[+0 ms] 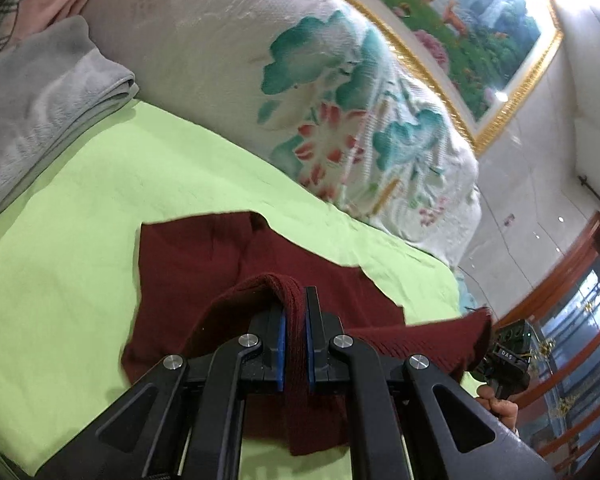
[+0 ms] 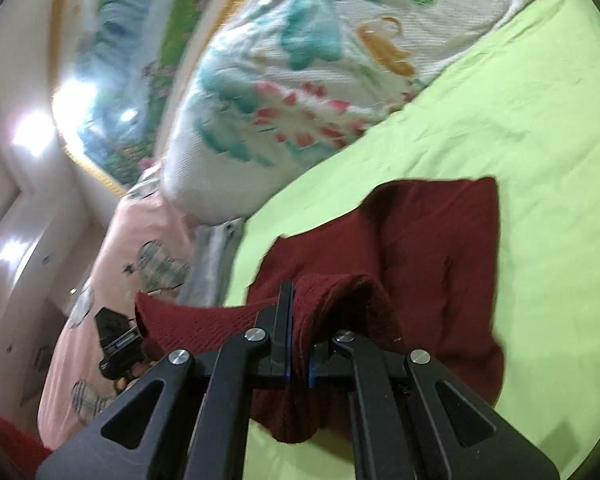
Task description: Fold large clothes
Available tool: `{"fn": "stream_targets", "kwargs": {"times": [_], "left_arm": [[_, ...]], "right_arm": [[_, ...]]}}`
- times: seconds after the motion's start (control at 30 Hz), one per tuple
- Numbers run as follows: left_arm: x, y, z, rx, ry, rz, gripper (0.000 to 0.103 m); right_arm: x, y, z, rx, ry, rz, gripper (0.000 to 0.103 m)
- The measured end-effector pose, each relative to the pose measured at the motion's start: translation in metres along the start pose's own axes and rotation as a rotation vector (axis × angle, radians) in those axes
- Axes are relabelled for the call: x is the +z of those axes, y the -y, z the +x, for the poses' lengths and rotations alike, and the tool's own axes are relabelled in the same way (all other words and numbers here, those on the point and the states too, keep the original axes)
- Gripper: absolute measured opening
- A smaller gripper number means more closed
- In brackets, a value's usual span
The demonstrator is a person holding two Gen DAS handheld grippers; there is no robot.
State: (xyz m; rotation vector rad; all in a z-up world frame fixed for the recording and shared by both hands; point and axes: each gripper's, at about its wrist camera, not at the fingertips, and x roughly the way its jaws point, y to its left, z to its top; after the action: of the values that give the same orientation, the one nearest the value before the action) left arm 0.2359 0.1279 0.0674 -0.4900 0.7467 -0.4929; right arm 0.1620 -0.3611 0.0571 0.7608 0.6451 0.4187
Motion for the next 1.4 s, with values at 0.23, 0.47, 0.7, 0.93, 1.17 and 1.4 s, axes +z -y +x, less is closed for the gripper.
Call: {"fn": "stream_targets", "kwargs": {"times": [0.23, 0.47, 0.7, 0.93, 1.17, 1.4], "left_arm": [[0.034, -0.040, 0.090, 0.101, -0.046, -0.045, 0.006], [0.030, -0.071, 0.164, 0.204, -0.147, -0.027, 0.006], [0.014, -0.086, 0.158, 0.187, -0.163, -0.099, 0.014], [-0.022, -0.029, 0.108, 0.065, -0.153, -0.019, 0.022], [-0.047, 0.028, 0.166, -0.001, -0.307, 0.116, 0.030], [-0.005, -0.032, 0.193, 0.113, -0.268, 0.036, 0.001]], "right_arm": [[0.039, 0.048, 0.054, -0.148, -0.024, 0.067, 0.006], [0.038, 0.090, 0.094, -0.281, -0.084, 0.113, 0.006], [0.038, 0.085, 0.080, -0.255, -0.069, 0.139, 0.021], [0.017, 0.026, 0.035, -0.215, 0.066, -0.009, 0.052], [-0.012, -0.021, 0.114, -0.208, -0.231, -0.237, 0.049], [0.020, 0.027, 0.152, -0.414, -0.211, -0.210, 0.047]]}}
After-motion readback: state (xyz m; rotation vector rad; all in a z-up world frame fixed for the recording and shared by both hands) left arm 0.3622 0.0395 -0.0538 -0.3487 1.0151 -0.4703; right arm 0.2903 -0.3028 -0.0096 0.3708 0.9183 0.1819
